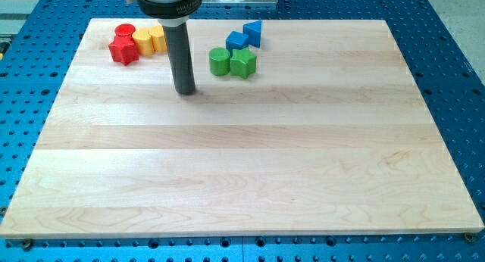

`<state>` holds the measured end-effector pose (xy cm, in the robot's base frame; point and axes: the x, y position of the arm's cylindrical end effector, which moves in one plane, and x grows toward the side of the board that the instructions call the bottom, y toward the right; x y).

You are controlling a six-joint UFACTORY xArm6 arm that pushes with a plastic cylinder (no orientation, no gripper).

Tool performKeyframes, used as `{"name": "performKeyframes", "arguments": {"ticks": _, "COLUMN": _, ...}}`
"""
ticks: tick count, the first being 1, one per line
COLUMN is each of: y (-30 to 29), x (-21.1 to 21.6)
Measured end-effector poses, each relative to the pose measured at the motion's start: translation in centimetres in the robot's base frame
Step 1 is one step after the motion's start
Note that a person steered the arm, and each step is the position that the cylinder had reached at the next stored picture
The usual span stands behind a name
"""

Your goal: Place the red blocks at the bottom center of the board

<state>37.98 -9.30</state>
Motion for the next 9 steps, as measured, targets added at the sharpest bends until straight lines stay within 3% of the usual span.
{"name": "performKeyframes", "arguments": {"ticks": 9, "y": -0.22, "x": -0.25}}
